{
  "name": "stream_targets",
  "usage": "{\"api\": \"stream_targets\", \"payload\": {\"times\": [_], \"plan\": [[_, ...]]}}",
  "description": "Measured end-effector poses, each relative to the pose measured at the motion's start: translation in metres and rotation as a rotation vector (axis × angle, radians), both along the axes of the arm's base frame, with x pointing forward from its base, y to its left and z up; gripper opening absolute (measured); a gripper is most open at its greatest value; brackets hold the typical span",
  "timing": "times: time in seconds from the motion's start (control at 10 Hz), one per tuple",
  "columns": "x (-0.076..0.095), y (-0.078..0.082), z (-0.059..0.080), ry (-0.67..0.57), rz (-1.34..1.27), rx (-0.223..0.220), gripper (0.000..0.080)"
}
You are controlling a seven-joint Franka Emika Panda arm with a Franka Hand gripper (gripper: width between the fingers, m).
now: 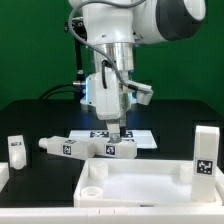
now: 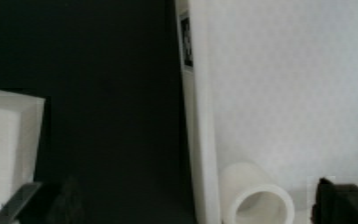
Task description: Assemble desk
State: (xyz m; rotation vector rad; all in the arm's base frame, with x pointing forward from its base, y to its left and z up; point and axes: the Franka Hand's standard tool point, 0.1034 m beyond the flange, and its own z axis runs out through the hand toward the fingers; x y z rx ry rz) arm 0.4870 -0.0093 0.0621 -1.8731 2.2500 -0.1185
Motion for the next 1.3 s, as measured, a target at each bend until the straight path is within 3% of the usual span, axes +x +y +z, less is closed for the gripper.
{"api": "stream_targets", "payload": {"times": [0.1, 0.2, 0.3, 0.4, 0.5, 0.9, 1.1, 1.3], "plan": [[-0.004, -0.003, -0.001, -0.008, -0.023, 0.004, 0.0649], [-0.014, 0.002, 0.001, -0.012, -0.097, 0.046, 0.0649], [-0.016, 0.011, 0.017, -0.038, -0.153, 0.11, 0.0649], [-0.015, 0.014, 0.03, -0.061, -0.172, 0.133, 0.0649], [-0.016, 0.015, 0.031, -0.062, -0.171, 0.131, 0.0649], [-0.02, 0.013, 0.024, -0.048, -0.177, 0.124, 0.0649], [-0.025, 0.028, 0.02, -0.033, -0.178, 0.128, 0.0649], [-0.034, 0.038, -0.001, 0.012, -0.192, 0.118, 0.0649]]}}
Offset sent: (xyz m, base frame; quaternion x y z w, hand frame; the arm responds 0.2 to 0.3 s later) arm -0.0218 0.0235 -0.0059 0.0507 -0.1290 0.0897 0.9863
